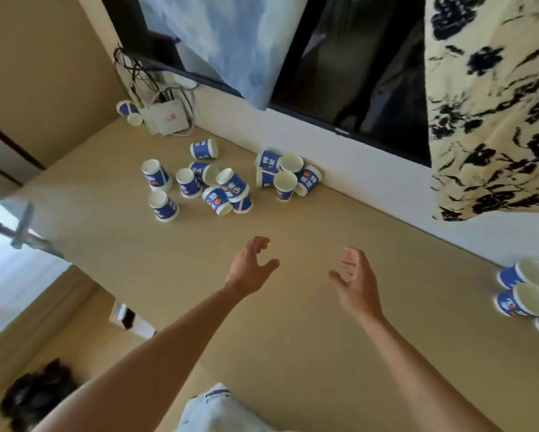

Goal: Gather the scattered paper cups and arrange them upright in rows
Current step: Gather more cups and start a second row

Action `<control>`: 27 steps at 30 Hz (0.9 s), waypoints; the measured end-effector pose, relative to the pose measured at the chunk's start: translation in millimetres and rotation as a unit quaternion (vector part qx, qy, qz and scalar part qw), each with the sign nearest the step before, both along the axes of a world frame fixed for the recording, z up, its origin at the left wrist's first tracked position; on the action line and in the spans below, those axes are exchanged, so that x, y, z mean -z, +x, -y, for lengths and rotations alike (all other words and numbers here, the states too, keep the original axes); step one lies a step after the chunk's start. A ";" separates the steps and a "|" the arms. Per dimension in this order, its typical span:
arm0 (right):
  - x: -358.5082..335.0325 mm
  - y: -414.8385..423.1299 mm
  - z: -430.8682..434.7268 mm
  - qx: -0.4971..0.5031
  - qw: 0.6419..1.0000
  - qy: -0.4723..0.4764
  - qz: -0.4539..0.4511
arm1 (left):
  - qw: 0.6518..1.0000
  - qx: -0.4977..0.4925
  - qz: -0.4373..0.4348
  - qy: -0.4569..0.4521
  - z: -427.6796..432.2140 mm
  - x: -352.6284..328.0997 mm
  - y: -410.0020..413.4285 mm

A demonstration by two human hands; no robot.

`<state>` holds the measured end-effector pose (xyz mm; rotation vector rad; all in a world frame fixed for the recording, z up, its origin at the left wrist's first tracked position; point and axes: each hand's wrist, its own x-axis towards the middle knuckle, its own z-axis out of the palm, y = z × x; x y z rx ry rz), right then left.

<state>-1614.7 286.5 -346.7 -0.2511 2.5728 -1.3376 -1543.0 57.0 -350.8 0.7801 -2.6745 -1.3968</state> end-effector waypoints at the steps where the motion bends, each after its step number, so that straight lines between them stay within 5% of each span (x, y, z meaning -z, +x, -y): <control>1: -0.5 -2.5 16.3 -0.008 1.000 0.005 0.002 | 1.000 -0.007 0.000 0.001 16.0 1.3 -1.3; 13: 1.7 -46.9 160.3 -0.093 0.995 0.036 0.029 | 0.989 -0.108 -0.054 -0.082 158.6 3.5 -85.5; 20: 22.6 -58.9 191.2 -0.102 0.991 0.068 0.048 | 0.975 0.066 0.046 -0.206 202.1 7.7 -155.8; 23: 28.6 -64.5 199.1 -0.108 0.989 0.087 0.054 | 0.963 0.135 0.109 -0.208 207.2 16.0 -165.9; 27: 32.7 -79.0 211.9 -0.132 0.983 0.119 0.043 | 0.974 0.114 0.087 -0.174 213.3 17.0 -164.0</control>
